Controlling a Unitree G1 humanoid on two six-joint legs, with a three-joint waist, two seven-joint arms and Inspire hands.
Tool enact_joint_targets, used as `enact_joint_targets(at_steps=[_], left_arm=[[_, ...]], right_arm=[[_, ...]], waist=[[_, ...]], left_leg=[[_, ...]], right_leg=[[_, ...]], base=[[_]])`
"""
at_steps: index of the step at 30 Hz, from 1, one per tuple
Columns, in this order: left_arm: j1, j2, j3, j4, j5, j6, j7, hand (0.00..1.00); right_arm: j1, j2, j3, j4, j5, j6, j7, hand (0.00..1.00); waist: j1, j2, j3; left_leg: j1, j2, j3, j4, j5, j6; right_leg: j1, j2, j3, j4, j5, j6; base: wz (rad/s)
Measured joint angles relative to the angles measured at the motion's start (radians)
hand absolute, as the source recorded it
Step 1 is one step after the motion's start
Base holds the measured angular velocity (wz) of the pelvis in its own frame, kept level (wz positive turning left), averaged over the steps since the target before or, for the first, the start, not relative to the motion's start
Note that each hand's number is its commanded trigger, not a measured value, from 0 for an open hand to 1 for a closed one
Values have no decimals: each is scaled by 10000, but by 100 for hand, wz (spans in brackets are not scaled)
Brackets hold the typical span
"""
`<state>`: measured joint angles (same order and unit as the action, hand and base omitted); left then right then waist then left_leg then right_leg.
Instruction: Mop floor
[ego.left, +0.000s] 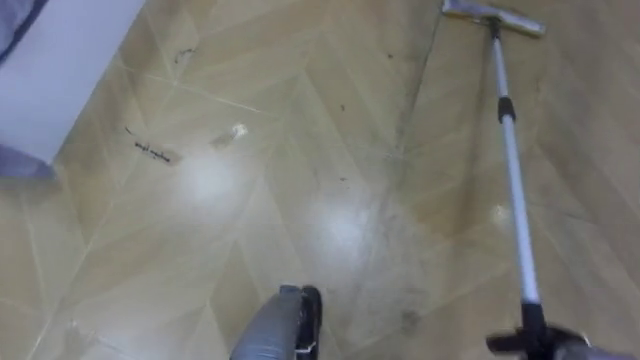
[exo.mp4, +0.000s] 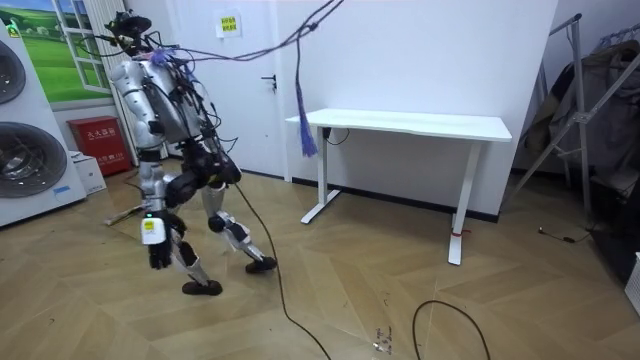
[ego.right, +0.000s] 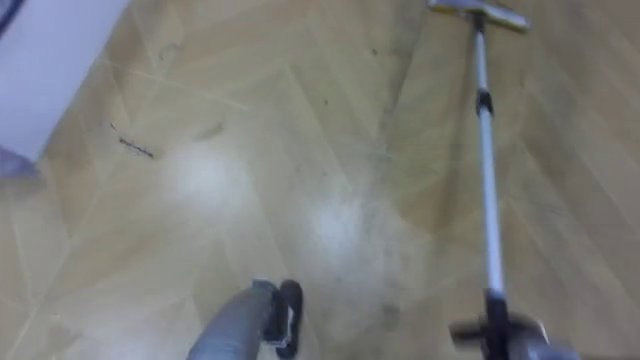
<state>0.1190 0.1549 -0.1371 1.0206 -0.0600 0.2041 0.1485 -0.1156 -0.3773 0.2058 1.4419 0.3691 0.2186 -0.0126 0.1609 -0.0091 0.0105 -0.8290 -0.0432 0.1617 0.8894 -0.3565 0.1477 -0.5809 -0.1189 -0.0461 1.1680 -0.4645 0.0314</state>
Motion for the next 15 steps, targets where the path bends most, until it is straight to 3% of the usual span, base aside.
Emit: enact_joint_targets(at_steps=[1,3,4,6,8,9,10,11,12,13,14,15], left_arm=[[-41,-82,173,-23,270,-92,113,0],[-161,-105,198,21,527,-156,438,0],[-160,-101,186,21,551,-179,493,0],[-119,-91,169,18,529,-170,640,0],[-77,-163,265,122,536,-101,671,0],[-80,-192,269,166,530,-86,675,0],[-77,-264,246,246,485,-43,674,0],[-69,-276,143,318,420,16,668,0],[-59,-256,144,357,259,60,684,0],[-63,-163,133,388,-120,153,777,0],[-53,-85,108,382,-477,164,858,0],[-34,-41,74,350,-647,169,900,0]], right_arm=[[635,52,15,-2,4,0,-181,100],[1341,320,79,-4,-13,3,-474,100],[1475,439,101,-20,-52,11,-538,100],[1740,855,188,-38,-229,23,-702,100],[1616,1304,120,-56,-722,175,-788,100],[1587,1375,118,-55,-799,239,-793,100],[1523,1452,74,-60,-934,369,-798,100],[1333,1430,-118,-8,-1045,562,-821,100],[1162,1387,-189,28,-1090,634,-831,100],[573,1252,-359,274,-1205,684,-813,100],[-140,959,-551,386,-1264,798,-759,100],[-552,788,-603,372,-1277,804,-752,100]], waist=[[-70,201,-86],[-454,639,-80],[-482,668,-65],[-533,733,-77],[-794,742,-2],[-822,741,-3],[-863,710,18],[-885,738,35],[-873,727,41],[-853,639,68],[-731,503,92],[-694,414,126]], left_leg=[[361,-203,-262,-144,-244,7],[1045,-582,-1330,-605,-362,-140],[1224,-587,-1505,-743,-371,-158],[1908,-587,-1994,-1323,-473,-350],[2662,-616,-2693,-1664,-743,-666],[2751,-643,-2903,-1588,-867,-749],[2835,-615,-2984,-1179,-1057,-996],[2764,-456,-2685,-308,-1143,-1173],[2643,-328,-2421,260,-1125,-1225],[2223,-60,-1986,1504,-814,-1636],[1712,140,-1606,2720,-159,-1888],[1400,175,-1505,3312,332,-1936]], right_leg=[[-435,34,180,571,304,-29],[-1615,308,147,508,221,-148],[-1908,395,110,195,224,-151],[-2401,637,130,-1568,326,-235],[-2377,873,176,-4384,1235,-372],[-2312,864,159,-4568,1634,-389],[-2006,702,-222,-4488,1884,-568],[-1753,357,-849,-4023,1835,-748],[-1682,287,-1001,-3735,1587,-820],[-1634,188,-1119,-3089,1016,-893],[-1648,109,-1136,-2550,523,-928],[-1649,76,-1128,-2343,330,-947]], base=[[-31],[-47],[-70],[-77],[-55],[-20],[18],[31],[48],[43],[40],[23]])
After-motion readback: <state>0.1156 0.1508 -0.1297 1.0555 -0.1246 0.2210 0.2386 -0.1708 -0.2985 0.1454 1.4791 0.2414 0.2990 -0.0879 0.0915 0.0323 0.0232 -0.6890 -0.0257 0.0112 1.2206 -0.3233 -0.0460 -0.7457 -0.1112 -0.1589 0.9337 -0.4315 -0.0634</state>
